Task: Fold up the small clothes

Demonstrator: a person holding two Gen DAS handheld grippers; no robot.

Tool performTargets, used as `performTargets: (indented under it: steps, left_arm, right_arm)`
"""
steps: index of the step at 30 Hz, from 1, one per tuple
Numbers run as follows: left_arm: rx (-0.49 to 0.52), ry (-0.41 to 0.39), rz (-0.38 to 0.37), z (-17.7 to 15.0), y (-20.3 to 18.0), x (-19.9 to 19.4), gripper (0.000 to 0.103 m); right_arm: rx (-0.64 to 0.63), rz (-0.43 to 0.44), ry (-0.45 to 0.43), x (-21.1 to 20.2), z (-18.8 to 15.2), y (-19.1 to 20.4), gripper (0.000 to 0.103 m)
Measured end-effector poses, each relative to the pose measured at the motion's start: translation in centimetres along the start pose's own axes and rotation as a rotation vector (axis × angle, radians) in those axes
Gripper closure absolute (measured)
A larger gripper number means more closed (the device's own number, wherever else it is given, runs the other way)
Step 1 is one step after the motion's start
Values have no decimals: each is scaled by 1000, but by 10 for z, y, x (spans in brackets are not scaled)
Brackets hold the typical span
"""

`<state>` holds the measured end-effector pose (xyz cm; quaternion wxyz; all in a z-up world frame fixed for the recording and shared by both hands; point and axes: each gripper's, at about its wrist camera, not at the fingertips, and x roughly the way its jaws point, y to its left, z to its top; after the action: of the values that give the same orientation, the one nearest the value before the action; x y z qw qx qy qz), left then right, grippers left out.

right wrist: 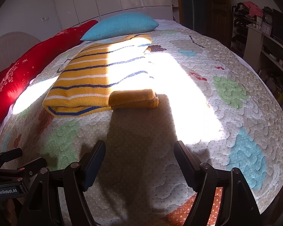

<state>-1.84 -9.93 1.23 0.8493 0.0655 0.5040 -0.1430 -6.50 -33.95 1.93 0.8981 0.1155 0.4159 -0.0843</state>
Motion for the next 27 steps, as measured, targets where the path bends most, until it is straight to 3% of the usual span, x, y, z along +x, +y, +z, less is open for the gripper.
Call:
performTargets:
  steps: [27]
  left_arm:
    - [7,20,14,-3,-2,10,0]
  right_arm:
    - [5,-1,12,6,2,-4,21]
